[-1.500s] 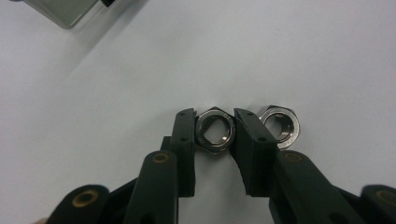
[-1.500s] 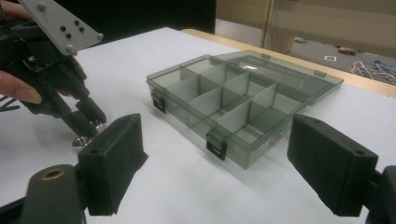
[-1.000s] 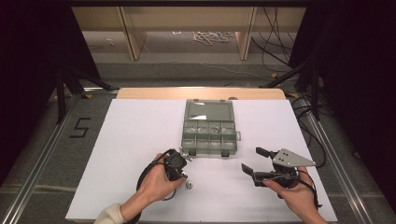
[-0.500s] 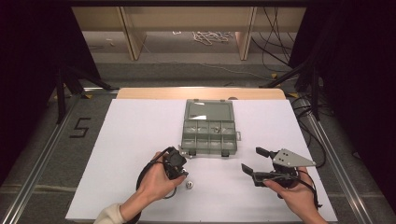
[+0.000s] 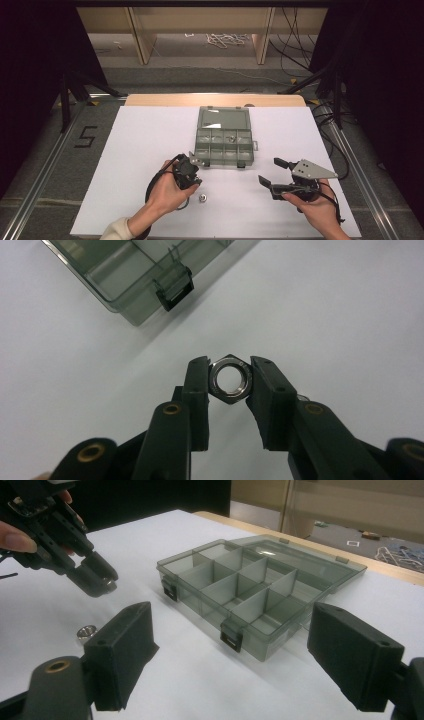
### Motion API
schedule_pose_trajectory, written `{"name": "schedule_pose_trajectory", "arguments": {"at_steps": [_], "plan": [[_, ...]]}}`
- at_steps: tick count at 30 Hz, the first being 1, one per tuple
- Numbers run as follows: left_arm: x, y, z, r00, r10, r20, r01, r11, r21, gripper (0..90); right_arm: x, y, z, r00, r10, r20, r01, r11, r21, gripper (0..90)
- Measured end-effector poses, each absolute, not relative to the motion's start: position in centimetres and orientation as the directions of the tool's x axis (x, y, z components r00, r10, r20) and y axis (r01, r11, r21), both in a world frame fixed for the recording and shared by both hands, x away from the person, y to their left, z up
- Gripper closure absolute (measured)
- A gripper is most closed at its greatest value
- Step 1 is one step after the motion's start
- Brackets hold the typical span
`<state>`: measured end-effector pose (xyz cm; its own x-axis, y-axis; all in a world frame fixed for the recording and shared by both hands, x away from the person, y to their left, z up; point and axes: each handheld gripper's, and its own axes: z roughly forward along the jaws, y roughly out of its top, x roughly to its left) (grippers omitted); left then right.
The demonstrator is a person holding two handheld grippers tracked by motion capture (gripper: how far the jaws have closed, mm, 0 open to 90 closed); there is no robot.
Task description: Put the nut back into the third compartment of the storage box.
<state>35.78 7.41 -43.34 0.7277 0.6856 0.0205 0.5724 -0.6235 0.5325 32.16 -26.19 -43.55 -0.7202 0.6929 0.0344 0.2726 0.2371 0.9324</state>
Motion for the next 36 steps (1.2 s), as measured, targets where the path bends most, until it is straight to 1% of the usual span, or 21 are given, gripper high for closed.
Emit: {"name": "schedule_pose_trajectory", "arguments": {"at_steps": [2, 3, 4, 6, 7, 10, 16, 17, 24, 28, 29, 36], "plan": [[35.8, 7.4, -43.3, 0.721, 0.692, 0.02, 0.565, -0.605, 0.561, 70.2, 32.2, -26.1, -43.6, -0.716, 0.698, 0.032, 0.269, 0.233, 0.935, 19.5], [35.8, 7.4, -43.1, 0.719, 0.695, 0.017, 0.575, -0.608, 0.547, 70.2, 32.2, -26.2, -43.5, -0.717, 0.696, 0.028, 0.267, 0.238, 0.934, 19.5], [35.8, 7.4, -43.2, 0.714, 0.7, 0.019, 0.567, -0.594, 0.571, 70.2, 32.3, -26.2, -43.6, -0.716, 0.698, 0.015, 0.25, 0.236, 0.939, 19.5], [35.9, 7.5, -42.9, 0.72, 0.693, 0.025, 0.567, -0.609, 0.554, 70.2, 32.3, -26.2, -43.6, -0.716, 0.698, 0.014, 0.249, 0.236, 0.939, 19.5], [35.8, 7.4, -43.0, 0.714, 0.699, 0.026, 0.561, -0.595, 0.575, 70.2, 32.3, -26.2, -43.6, -0.716, 0.698, 0.014, 0.247, 0.234, 0.941, 19.5], [35.9, 7.4, -42.8, 0.711, 0.703, 0.017, 0.569, -0.589, 0.574, 70.2, 32.3, -26.2, -43.6, -0.717, 0.697, 0.013, 0.248, 0.237, 0.939, 19.5], [36.1, 7.3, -42.4, 0.715, 0.699, 0.026, 0.557, -0.592, 0.582, 70.2, 32.3, -26.2, -43.6, -0.716, 0.698, 0.011, 0.246, 0.237, 0.94, 19.5], [36.0, 7.1, -42.4, 0.705, 0.709, 0.019, 0.563, -0.576, 0.593, 70.2, 32.3, -26.1, -43.6, -0.714, 0.701, 0.011, 0.244, 0.234, 0.941, 19.5], [36.3, 6.7, -42.1, 0.706, 0.708, 0.019, 0.553, -0.567, 0.61, 70.2, 32.3, -26.2, -43.6, -0.716, 0.698, 0.012, 0.246, 0.237, 0.94, 19.5], [36.4, 6.4, -41.9, 0.697, 0.717, 0.017, 0.555, -0.554, 0.62, 70.2, 32.2, -26.1, -43.6, -0.714, 0.699, 0.032, 0.27, 0.232, 0.935, 19.5], [36.5, 6.4, -41.9, 0.699, 0.715, 0.02, 0.55, -0.555, 0.625, 70.2, 32.3, -26.2, -43.6, -0.715, 0.699, 0.015, 0.248, 0.234, 0.94, 19.5], [36.7, 6.0, -41.6, 0.69, 0.723, 0.018, 0.544, -0.535, 0.646, 70.2, 32.3, -26.2, -43.6, -0.716, 0.698, 0.013, 0.247, 0.235, 0.94, 19.5]]}}
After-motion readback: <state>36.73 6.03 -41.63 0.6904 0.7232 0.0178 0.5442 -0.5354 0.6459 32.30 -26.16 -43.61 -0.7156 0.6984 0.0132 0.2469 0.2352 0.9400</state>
